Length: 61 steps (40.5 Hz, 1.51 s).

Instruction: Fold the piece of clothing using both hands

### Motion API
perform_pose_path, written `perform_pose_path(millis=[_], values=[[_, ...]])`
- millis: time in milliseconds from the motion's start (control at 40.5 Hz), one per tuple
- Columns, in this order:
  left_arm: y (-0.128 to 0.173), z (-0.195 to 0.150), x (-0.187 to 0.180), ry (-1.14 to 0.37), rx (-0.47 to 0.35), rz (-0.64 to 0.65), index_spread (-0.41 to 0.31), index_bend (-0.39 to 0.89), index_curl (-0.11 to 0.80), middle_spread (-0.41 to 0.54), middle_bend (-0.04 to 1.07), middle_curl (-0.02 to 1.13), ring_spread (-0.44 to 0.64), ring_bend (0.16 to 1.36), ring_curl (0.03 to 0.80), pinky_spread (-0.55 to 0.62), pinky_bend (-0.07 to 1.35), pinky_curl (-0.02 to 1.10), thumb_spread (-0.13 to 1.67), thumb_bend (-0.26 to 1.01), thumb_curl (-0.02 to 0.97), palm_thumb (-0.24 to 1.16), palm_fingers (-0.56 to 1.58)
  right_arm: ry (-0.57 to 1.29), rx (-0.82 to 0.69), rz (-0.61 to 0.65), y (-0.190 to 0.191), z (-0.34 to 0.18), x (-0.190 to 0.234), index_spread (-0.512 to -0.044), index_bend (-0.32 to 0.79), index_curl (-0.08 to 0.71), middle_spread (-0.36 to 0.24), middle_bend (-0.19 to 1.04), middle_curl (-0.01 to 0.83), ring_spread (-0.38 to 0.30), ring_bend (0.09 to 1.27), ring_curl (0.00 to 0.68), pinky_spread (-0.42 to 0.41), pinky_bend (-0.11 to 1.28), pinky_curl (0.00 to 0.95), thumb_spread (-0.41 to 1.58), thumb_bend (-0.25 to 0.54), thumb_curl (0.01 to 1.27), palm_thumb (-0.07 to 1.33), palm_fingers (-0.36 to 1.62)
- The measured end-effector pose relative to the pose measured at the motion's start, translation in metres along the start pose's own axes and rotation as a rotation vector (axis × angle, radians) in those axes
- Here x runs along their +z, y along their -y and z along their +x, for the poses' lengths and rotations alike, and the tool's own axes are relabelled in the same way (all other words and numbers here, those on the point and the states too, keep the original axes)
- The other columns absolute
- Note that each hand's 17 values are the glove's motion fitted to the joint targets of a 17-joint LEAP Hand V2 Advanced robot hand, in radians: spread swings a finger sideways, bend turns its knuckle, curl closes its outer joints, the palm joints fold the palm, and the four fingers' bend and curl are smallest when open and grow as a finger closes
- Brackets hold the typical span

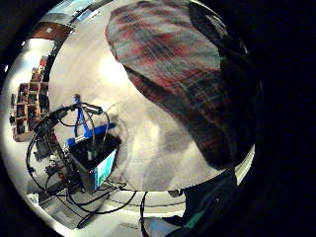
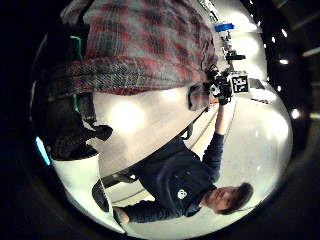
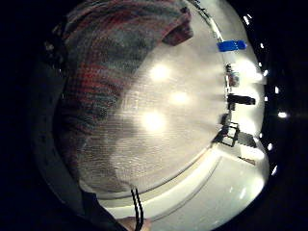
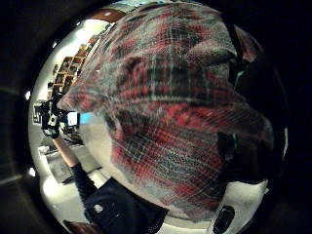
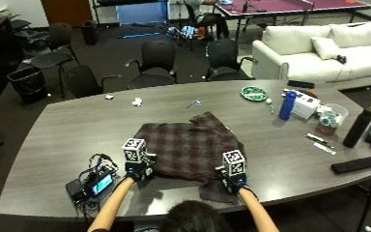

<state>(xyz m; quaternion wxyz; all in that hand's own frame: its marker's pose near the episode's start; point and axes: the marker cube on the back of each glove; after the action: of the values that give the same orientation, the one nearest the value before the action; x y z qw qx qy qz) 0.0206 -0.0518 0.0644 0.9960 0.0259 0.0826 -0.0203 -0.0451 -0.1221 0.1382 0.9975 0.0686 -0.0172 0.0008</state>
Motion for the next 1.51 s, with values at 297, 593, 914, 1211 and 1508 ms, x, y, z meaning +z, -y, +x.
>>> perform_pose_path(millis=[297,593,914,1211,1508], values=[[-0.043,0.002,0.023,-0.048,0.222,0.018,-0.219,0.18,0.521,-0.22,0.19,0.46,-0.14,0.21,0.358,-0.16,0.16,0.34,1.2,-0.01,0.501,0.83,1.02,-0.174,-0.094,0.095,-0.032,0.021,-0.023,-0.261,0.15,0.349,-0.219,0.3,0.473,-0.243,0.58,0.42,-0.331,0.58,0.378,1.15,0.064,0.44,1.0,1.26],[-0.108,0.013,-0.074,-0.157,0.311,0.137,-0.226,0.17,0.516,-0.254,0.28,0.5,-0.16,0.21,0.371,-0.21,0.18,0.36,1.14,-0.01,0.541,0.84,1.11,-0.324,-0.111,0.102,-0.095,0.014,-0.153,-0.264,0.16,0.371,-0.242,0.33,0.501,-0.264,0.6,0.439,-0.363,0.59,0.384,1.22,0.05,0.43,1.03,1.28],[0.062,-0.011,-0.056,-0.073,-0.252,-0.171,-0.242,0.19,0.546,-0.258,0.25,0.51,-0.16,0.21,0.381,-0.18,0.17,0.35,1.02,-0.02,0.608,0.84,1.05,-0.373,0.171,-0.221,0.079,0.021,-0.146,-0.281,0.15,0.386,-0.259,0.34,0.507,-0.277,0.59,0.441,-0.388,0.58,0.379,1.22,-0.003,0.4,1.01,1.27],[0.094,-0.029,-0.02,-0.03,-0.406,-0.153,-0.177,0.13,0.471,-0.153,0.12,0.44,-0.1,0.31,0.413,-0.1,0.21,0.39,1.19,-0.04,0.474,0.6,0.77,-0.312,0.249,-0.119,0.102,0.023,-0.123,-0.291,0.11,0.355,-0.261,0.26,0.483,-0.288,0.54,0.43,-0.365,0.59,0.38,1.18,-0.026,0.4,0.99,1.13],[0.03,0.008,0.01,-0.08,-0.182,-0.075,-0.146,0.21,0.468,-0.063,0.13,0.39,0.01,0.33,0.404,0.02,0.16,0.37,1.28,-0.03,0.387,0.48,0.64,0.063,0.418,-0.47,0.021,0.055,-0.077,-0.235,0.01,0.287,-0.118,0.16,0.454,-0.152,0.47,0.429,-0.16,0.58,0.398,1.22,-0.077,0.32,0.65,0.68]])
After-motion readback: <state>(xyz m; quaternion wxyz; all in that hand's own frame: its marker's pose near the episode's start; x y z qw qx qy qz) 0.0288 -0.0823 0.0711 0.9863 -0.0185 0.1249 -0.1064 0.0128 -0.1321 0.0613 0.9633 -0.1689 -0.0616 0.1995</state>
